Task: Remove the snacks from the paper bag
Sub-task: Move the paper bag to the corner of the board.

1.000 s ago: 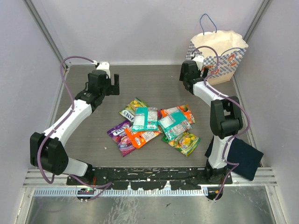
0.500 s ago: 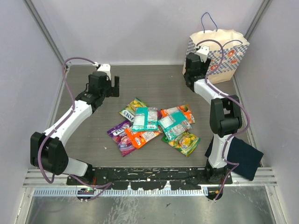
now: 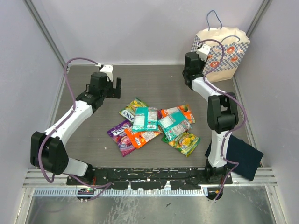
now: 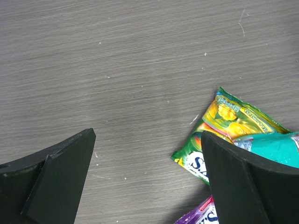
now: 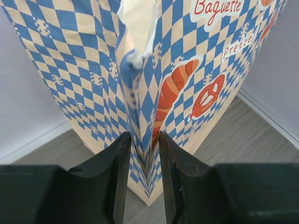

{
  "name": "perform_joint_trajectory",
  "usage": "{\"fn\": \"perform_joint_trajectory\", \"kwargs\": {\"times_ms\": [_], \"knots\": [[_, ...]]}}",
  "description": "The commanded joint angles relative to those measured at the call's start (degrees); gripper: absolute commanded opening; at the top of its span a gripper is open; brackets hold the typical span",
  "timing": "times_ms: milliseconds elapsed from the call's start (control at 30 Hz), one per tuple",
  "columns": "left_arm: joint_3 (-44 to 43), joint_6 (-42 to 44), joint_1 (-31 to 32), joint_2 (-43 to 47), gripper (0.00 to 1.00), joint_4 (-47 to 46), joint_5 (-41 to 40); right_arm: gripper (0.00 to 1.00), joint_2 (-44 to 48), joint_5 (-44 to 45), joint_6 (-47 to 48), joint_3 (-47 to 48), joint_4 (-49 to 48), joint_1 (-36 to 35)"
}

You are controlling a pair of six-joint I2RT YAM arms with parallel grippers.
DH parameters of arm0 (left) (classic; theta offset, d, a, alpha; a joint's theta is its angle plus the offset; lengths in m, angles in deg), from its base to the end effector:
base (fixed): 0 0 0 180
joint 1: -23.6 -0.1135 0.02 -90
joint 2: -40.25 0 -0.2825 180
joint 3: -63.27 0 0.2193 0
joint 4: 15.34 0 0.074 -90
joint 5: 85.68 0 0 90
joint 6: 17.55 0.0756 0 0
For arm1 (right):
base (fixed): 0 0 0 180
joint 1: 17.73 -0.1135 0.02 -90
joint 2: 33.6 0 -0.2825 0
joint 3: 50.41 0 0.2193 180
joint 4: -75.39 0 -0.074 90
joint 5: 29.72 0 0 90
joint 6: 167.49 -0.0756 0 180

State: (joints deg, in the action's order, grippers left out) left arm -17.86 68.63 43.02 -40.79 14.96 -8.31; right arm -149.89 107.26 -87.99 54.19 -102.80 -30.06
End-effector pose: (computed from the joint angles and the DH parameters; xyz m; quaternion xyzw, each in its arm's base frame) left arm 0.3101 -0.0918 0.3185 0.0626 0.8611 -0.0064 0.5044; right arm 0.4827 0.0489 0.2930 0.2352 0.7241 -0.1945 0.6185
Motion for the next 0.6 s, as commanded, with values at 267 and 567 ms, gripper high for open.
{"fn": "perform_joint_trajectory", "kwargs": {"times_ms": [267,567], "knots": [[7.03,-4.23,1.01,0.75,0.98,-6.83,6.19,0.91,11.47,-6.31,-9.58,-0.61,6.11,-0.19],[10.79,-15.62,12.05,-3.99,1.0,-10.35,6.86,0.95,35.01,-17.81,-16.73,-30.67,2.37,-7.46]]}}
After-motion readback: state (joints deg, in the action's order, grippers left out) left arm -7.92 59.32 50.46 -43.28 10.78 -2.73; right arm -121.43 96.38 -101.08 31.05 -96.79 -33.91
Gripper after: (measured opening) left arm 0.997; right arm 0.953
